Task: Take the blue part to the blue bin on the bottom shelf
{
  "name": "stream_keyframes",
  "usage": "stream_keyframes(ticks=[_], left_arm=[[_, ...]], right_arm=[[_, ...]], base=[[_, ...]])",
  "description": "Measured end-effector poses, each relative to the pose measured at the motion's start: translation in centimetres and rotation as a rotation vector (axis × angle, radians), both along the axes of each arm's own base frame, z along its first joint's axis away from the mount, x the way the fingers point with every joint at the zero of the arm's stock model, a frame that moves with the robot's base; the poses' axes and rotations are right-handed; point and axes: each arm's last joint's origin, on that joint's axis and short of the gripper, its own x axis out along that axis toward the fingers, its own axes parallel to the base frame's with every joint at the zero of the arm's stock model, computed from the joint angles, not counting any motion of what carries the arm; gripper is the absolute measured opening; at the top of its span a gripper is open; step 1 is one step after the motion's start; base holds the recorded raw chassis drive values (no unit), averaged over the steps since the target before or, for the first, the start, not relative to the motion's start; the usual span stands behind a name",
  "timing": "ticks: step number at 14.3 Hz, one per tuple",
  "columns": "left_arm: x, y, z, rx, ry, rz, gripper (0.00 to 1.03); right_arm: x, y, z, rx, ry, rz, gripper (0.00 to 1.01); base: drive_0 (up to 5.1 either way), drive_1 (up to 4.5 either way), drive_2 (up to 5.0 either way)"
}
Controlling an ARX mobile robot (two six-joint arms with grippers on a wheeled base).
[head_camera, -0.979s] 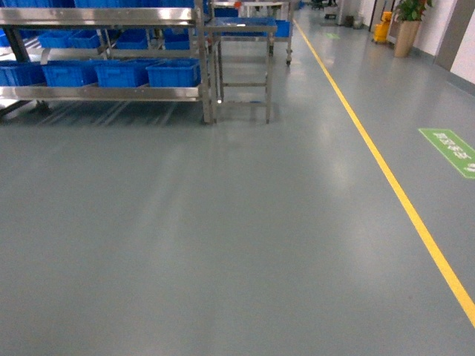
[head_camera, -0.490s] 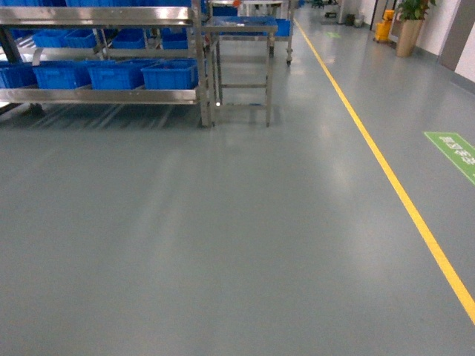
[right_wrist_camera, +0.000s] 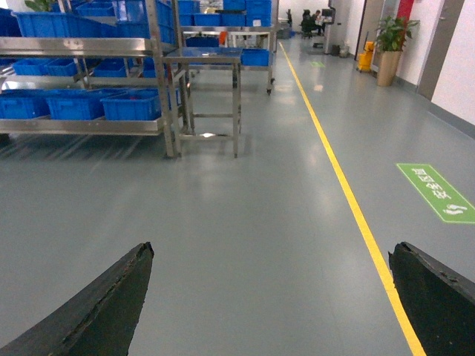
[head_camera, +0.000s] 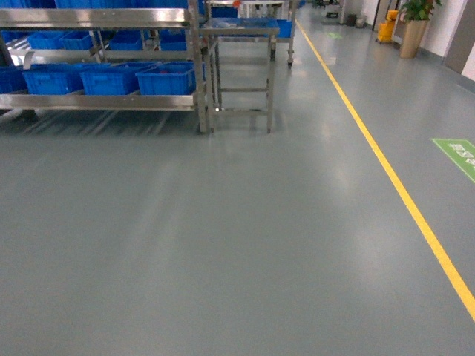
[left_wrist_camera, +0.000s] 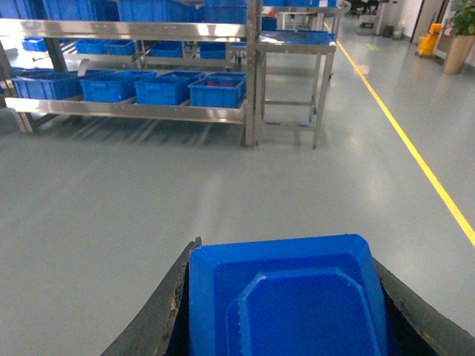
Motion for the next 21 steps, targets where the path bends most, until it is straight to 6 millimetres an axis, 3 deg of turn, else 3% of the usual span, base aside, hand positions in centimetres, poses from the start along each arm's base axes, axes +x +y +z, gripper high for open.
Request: stream_keyframes(ticks=[21], left_arm=[[-0.02,0.01,0.04,-0.002,-0.003,0.0,0.44]], right_arm=[[0.0,0.0,-0.01,0.0,0.002,0.0,0.98]], base=[[0.0,4.13,-4.1]])
